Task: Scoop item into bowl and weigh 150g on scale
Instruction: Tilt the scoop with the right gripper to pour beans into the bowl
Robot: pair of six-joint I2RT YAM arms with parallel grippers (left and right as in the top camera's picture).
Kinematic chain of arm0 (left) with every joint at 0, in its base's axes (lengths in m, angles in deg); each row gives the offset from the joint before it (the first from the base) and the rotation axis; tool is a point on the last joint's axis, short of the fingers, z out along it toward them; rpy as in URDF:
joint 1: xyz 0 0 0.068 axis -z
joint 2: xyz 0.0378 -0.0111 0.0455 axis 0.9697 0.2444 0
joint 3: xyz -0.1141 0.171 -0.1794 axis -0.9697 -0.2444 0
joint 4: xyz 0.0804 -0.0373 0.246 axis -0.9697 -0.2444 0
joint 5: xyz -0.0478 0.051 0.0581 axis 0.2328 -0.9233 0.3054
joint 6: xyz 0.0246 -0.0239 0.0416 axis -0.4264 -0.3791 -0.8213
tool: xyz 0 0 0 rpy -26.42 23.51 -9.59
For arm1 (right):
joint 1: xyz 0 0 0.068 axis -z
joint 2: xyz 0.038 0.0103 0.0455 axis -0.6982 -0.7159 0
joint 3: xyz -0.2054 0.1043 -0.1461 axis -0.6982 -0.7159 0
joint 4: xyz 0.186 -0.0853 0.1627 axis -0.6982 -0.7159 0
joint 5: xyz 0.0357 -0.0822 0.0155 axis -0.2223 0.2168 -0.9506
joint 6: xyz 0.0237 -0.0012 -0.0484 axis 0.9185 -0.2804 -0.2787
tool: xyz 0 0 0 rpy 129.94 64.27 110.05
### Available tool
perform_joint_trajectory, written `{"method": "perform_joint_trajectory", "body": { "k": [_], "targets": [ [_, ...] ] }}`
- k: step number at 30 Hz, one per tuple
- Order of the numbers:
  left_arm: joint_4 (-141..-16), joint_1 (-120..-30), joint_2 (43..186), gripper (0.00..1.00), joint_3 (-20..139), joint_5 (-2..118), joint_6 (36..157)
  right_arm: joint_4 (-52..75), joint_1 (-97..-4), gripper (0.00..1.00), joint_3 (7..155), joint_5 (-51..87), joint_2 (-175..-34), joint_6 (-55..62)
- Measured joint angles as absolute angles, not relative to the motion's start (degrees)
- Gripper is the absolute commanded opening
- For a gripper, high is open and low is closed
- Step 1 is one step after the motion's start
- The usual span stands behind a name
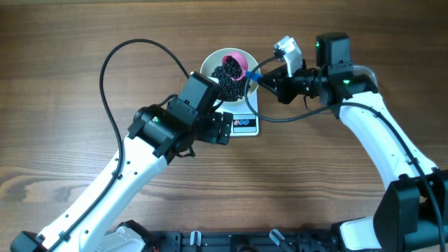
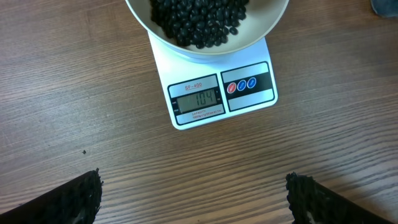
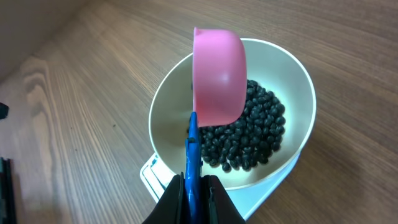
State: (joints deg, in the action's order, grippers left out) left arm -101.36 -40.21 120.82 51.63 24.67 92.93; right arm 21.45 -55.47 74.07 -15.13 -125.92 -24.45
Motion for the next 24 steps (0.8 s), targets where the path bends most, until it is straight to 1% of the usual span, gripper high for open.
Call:
{"method": "perform_joint_trajectory", "body": {
  "k": [5,10,24],
  "targets": [
    [-101.4,-40.2,120.8,1.0,51.6,24.7,92.9,22.3,-58.1,0.04,74.1,-11.4,-125.9,-30.1],
    [-101.4,-40.2,120.8,1.0,51.6,24.7,92.9,24.0,-58.2,0.04,74.1,-8.4,-125.9,-33.5],
    [-101.4,-40.2,120.8,1.0,51.6,24.7,92.9,25.7,-58.2,0.04,74.1,-7.9,-125.9,-40.7]
  ]
}}
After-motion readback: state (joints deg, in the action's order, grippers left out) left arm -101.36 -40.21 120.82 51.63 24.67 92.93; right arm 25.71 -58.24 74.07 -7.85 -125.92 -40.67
